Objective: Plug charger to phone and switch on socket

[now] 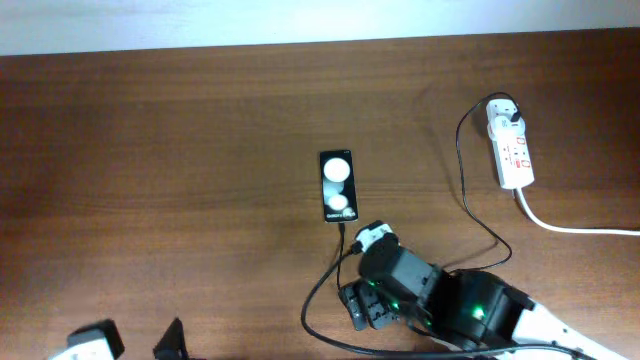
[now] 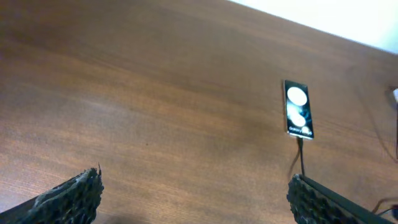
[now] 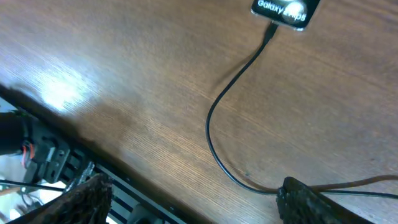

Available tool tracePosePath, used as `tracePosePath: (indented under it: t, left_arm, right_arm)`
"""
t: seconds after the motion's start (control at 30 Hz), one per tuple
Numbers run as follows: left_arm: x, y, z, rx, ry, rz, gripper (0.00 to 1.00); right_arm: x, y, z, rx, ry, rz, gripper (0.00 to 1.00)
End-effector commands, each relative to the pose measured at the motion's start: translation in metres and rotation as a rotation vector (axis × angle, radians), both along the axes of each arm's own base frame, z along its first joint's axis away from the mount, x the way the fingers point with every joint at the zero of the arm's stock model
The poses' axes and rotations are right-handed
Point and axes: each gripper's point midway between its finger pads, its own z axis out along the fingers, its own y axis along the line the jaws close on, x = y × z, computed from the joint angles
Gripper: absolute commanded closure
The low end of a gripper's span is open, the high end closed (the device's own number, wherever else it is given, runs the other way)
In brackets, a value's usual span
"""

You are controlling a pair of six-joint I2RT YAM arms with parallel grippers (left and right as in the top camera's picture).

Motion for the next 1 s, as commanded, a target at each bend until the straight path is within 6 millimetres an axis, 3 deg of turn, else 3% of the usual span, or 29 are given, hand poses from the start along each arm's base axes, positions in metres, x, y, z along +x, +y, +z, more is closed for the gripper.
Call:
tracePosePath:
  t: [0.0,0.2,0.23,0.47,0.6,0.73,0.8,0.87,0.93,0.97]
  left_arm:
    - [-0.022,0.003,0.005,0.011,-0.118,0.01,0.01]
    - [-0.042,0.003,0.007,0.006,-0.227,0.005,0.01]
    - [-0.042,0.003,0.006,0.007,-0.226,-0.003,0.01]
    - [-0.042,0.006,0.007,0.012,-0.231,-0.054,0.01]
    - [-0.059,0.009,0.015,0.006,-0.327,-0.04,0.01]
    - [-0.06,0.018,0.012,0.03,-0.317,0.01,0.01]
    - [-0.065,0.043,0.007,0.095,-0.292,0.139,0.01]
    - [-0.073,0.071,0.008,0.169,-0.283,0.288,0.01]
    - [-0.074,0.075,0.008,0.182,-0.282,0.315,0.01]
    - [-0.074,0.075,0.008,0.181,-0.282,0.313,0.01]
  right_arm:
    - [0.0,0.007,-0.007,-0.001,0.032,0.006,0.12]
    - [0.005,0.014,-0.003,0.027,0.012,0.006,0.12]
    - [0.005,0.014,-0.003,0.029,0.011,0.006,0.0]
    - [0.005,0.014,-0.003,0.029,0.011,0.006,0.01]
    - [0.005,0.014,-0.003,0.029,0.011,0.006,0.01]
    - [0.007,0.011,-0.004,0.015,0.002,-0.003,0.01]
    - [0.009,0.009,-0.004,0.001,-0.008,-0.012,0.2]
    - [0.01,0.005,-0.006,-0.014,-0.009,-0.021,0.59]
    - [0.018,-0.013,-0.01,-0.045,0.013,-0.138,0.82]
    - [0.023,-0.025,-0.013,-0.072,0.021,-0.198,0.88]
